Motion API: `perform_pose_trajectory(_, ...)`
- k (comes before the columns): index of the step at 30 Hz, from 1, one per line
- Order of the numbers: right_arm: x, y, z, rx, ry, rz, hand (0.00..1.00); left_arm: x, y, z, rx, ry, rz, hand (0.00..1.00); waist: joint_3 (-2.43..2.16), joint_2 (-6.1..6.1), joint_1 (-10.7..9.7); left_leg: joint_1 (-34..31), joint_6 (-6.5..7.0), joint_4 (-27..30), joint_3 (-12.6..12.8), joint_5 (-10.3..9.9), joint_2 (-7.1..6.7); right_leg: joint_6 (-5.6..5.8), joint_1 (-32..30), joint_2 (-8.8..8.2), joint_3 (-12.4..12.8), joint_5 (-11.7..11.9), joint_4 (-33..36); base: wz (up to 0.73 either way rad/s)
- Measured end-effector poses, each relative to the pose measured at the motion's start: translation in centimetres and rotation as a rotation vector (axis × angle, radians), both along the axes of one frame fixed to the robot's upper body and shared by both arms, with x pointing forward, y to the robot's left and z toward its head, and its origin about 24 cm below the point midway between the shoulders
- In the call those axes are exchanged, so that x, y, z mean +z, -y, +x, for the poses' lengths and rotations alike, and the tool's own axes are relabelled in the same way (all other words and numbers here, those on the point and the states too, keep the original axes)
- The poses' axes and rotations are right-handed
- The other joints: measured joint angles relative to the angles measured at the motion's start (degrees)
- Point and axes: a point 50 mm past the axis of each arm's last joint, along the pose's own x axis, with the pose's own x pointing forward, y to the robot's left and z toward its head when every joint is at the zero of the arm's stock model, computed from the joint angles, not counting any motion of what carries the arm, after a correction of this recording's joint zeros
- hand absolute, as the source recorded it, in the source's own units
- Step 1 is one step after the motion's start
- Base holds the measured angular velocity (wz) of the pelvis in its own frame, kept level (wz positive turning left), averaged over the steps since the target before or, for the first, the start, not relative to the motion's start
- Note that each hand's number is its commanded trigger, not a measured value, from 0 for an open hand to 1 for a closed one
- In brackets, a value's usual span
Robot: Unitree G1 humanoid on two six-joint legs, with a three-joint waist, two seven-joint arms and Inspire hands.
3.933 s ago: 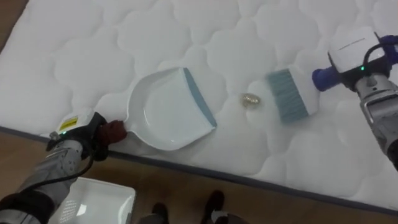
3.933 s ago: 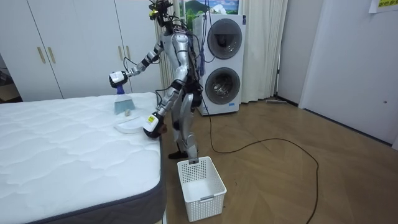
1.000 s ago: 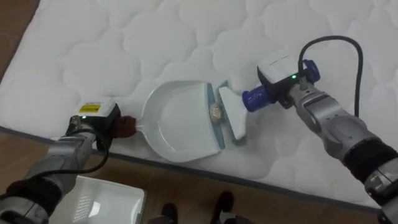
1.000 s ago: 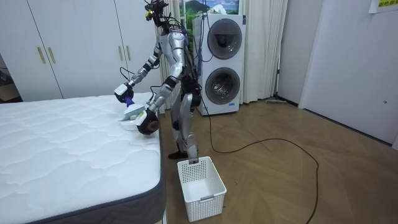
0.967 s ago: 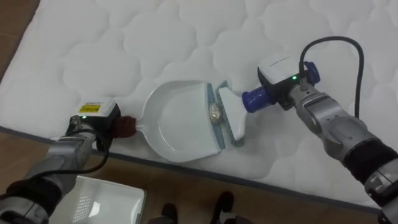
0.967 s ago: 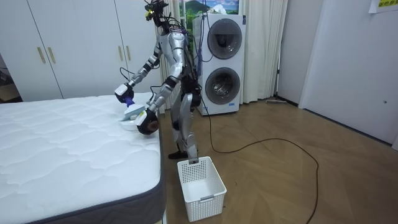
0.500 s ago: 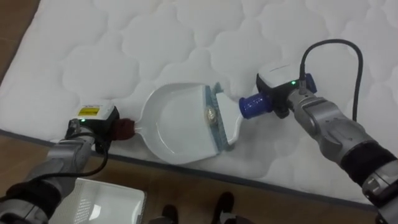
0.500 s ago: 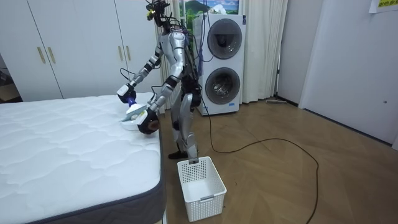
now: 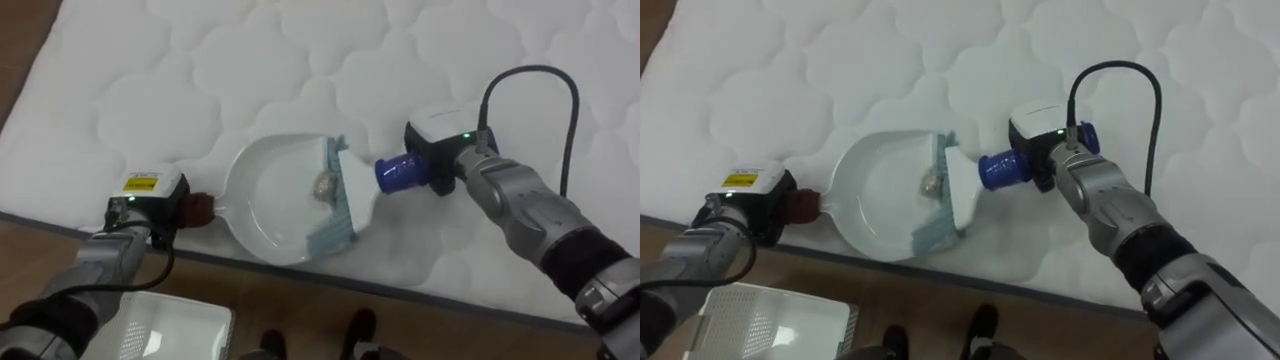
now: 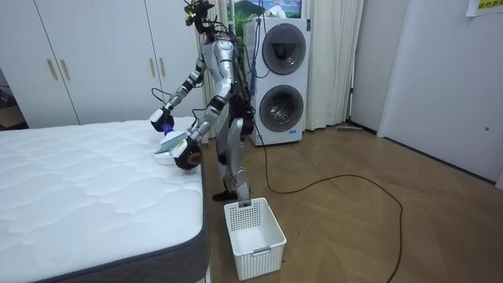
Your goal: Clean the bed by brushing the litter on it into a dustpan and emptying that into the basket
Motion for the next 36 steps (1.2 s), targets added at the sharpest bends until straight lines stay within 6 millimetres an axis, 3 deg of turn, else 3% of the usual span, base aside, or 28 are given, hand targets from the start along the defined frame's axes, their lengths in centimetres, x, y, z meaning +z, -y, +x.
perform_pose_trajectory(16,-0.6,-2.9,-0.4,0.063,-0.065,0.142,1.0,-0.4,0.6,-0.2,-0.006,0.005,-0.017,1.0,-0.1,0.18,1.12,0.07,0.16,-0.02,-0.02,0.19,0.02,0.0,-0.11,-0.42,-0.4,0.0,0.01,0.01)
perform_pose_trajectory(36,-0.7,-2.8,-0.5,0.072,-0.08,0.138,1.0,-1.4,0.8,-1.0,0.003,-0.019,-0.03,1.0,-0.35,0.61,1.15,0.14,0.28,-0.28,0.21,0.27,-0.12,0.01,-0.03,-0.64,-0.7,0.0,0.12,0.0)
